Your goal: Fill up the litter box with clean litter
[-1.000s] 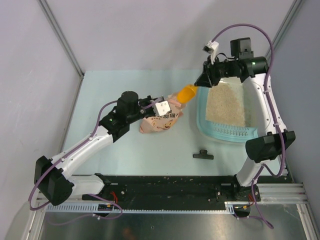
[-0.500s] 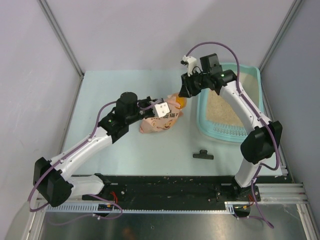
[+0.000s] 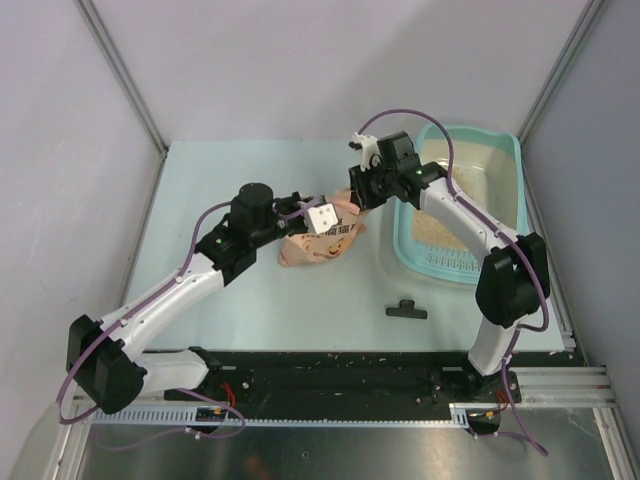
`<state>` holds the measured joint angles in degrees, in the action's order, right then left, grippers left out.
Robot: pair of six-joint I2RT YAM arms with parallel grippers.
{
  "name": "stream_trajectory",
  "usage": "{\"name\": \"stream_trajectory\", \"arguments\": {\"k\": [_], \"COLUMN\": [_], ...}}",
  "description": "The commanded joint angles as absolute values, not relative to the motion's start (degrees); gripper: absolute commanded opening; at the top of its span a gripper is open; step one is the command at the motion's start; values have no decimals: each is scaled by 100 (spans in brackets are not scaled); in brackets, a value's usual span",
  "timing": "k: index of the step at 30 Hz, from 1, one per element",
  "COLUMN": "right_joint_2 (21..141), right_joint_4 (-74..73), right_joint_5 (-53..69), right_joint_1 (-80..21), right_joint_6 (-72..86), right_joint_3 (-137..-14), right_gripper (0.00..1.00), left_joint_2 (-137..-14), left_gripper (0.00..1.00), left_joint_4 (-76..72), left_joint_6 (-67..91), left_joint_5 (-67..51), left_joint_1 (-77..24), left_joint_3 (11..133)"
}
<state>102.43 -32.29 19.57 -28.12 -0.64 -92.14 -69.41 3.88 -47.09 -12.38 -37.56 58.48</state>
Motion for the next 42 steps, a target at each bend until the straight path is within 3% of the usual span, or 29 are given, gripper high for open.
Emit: {"name": "stream_trajectory", "arguments": {"k": [1, 11, 22, 33, 42], "right_joint_2": [10705, 10644, 10187, 9370, 8517], "right_joint_4": [-3305, -2156, -1267, -1107, -1336], "right_joint_5": [2529, 5051, 6441, 6574, 6372], "right_joint_1": [-2777, -2401, -1144, -501, -123], "right_joint_6": [673, 2264, 3453, 3823, 3683], "right_joint_3": [-8737, -8394, -8183, -7568, -6917], "right_gripper": [0, 0, 0, 0, 0], "left_joint_2": [-6697, -6671, -6609, -6961, -6531], "left_gripper": [0, 0, 0, 0, 0], "left_joint_4": [-422, -413, -194, -606, -826], "left_joint_6": [-4702, -4755, -5106, -5361, -5563], "left_joint_5": [-1503, -1415, -1257, -2275, -2918], "left_joint_1": [-3744, -3744, -3753, -3814, -3920], "left_joint_3": [6108, 5986, 5941, 6872, 6620]}}
